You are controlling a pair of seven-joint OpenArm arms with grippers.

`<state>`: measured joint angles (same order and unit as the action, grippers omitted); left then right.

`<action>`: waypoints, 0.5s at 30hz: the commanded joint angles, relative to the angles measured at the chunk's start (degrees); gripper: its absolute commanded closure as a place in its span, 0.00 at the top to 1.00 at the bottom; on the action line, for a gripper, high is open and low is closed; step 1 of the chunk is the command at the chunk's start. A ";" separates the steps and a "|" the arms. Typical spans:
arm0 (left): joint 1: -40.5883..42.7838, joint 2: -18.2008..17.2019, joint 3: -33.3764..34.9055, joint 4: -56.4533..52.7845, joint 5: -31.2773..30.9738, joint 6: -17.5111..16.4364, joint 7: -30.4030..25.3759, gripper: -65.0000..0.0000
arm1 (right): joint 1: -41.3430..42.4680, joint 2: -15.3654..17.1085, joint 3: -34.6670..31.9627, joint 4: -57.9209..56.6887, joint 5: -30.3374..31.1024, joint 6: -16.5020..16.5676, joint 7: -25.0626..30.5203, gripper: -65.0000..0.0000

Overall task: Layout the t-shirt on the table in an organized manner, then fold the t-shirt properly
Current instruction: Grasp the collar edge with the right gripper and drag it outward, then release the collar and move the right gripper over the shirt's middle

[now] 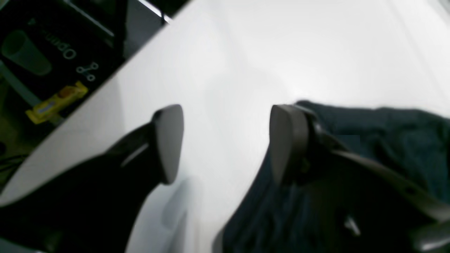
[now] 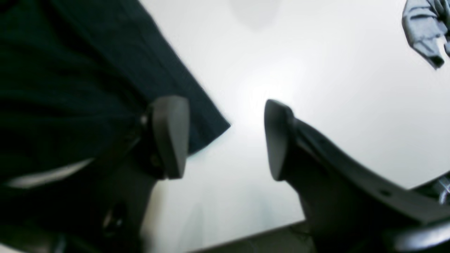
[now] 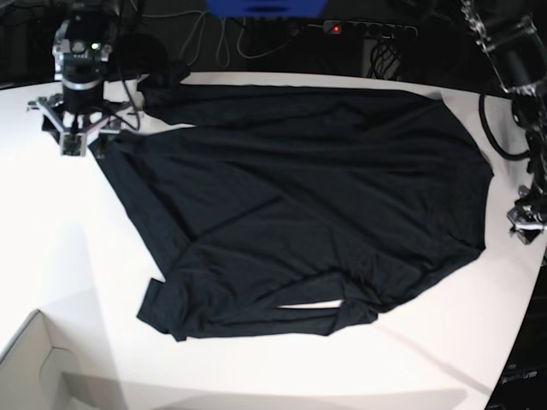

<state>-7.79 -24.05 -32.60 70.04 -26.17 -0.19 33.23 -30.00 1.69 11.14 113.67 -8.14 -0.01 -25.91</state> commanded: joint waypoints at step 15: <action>-15.90 -5.44 8.29 -19.36 -0.24 -0.12 -1.19 0.58 | 0.15 -0.42 -38.96 2.16 0.54 -0.03 1.16 0.55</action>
<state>-22.33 -28.10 -24.10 49.69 -26.20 -0.21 33.08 -29.98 1.43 -27.94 114.74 -7.70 -0.03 -26.37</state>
